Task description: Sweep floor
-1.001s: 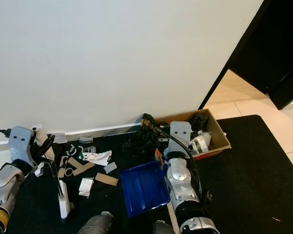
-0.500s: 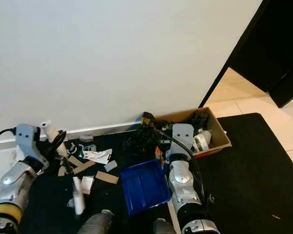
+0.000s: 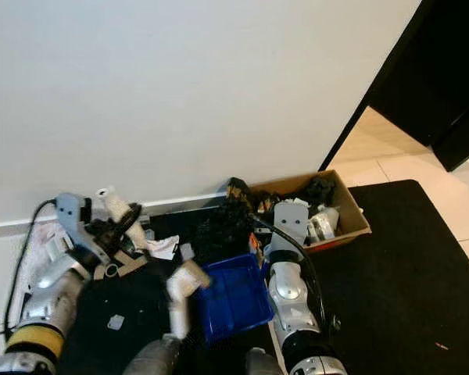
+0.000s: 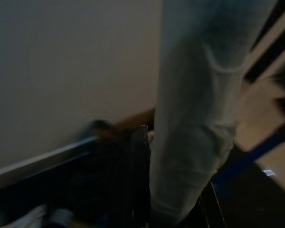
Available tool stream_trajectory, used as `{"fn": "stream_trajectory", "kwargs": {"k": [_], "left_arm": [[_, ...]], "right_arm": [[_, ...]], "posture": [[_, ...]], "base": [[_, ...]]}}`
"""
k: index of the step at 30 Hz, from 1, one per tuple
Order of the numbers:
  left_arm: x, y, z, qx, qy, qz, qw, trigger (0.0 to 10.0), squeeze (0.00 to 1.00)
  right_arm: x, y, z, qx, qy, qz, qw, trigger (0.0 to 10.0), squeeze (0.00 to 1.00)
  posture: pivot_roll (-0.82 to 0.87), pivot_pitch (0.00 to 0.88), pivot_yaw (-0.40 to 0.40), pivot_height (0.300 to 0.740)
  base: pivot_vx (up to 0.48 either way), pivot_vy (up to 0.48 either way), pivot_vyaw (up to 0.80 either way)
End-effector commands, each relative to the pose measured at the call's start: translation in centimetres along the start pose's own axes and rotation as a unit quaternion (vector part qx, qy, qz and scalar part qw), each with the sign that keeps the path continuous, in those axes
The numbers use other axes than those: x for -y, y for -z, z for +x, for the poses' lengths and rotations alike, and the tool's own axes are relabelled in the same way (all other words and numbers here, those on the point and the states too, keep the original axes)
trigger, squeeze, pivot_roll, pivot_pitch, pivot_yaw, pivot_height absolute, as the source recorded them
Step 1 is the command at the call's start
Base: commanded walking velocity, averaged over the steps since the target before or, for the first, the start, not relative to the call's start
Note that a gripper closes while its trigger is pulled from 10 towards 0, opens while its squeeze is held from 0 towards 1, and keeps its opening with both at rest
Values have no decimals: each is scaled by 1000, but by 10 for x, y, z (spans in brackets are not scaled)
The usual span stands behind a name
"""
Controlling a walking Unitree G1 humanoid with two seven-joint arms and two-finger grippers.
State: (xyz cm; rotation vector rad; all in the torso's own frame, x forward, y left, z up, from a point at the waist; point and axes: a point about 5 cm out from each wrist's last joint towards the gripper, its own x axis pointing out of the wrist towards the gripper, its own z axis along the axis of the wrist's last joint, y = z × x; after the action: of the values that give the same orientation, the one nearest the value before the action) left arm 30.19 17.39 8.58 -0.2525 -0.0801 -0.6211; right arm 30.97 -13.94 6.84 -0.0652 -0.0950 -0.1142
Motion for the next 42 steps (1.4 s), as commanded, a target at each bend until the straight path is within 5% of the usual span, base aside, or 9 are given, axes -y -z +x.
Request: {"fn": "stream_trajectory", "kwargs": {"k": [1,8,12,19,25,32,34,42], "left_arm": [[14,5,4,10,28,-27,999,10000,0],[43,2,11,19,77,-44,996,10000,0],[42,-11,6,27,85,-36,995,10000,0],[19,-49,-26,12,86,58,995,10000,0],[6,-72,-43,5,65,93,994,10000,0],[-13,-72,-65,-27,1,145,989,10000,0],[-34,-65,-81,-46,-68,193,978,10000,0],[-56,-66,-100,-64,-143,235,959,10000,0]], "right_arm": [[-1,20,-12,-51,-4,-9,999,10000,0],[-2,19,-10,-49,-5,-8,999,10000,0],[-1,19,-10,-50,-3,-8,999,10000,0],[1,22,-12,-55,0,-8,998,10000,0],[0,23,-12,-57,-1,-7,998,10000,0],[0,23,-11,-57,-1,-7,998,10000,0],[1,23,-11,-58,1,-8,998,10000,0],[4,23,-11,-57,2,-11,998,10000,0]], "posture": [[178,255,-19,740],[182,250,-14,740],[189,250,-10,740],[207,251,-5,740],[218,255,-4,740],[223,253,-5,740],[220,254,-7,740],[217,252,-13,740]], "base": [[0,0,0],[0,0,0],[0,0,0],[0,0,0],[0,0,0],[0,0,0],[0,0,0],[0,0,0]]}}
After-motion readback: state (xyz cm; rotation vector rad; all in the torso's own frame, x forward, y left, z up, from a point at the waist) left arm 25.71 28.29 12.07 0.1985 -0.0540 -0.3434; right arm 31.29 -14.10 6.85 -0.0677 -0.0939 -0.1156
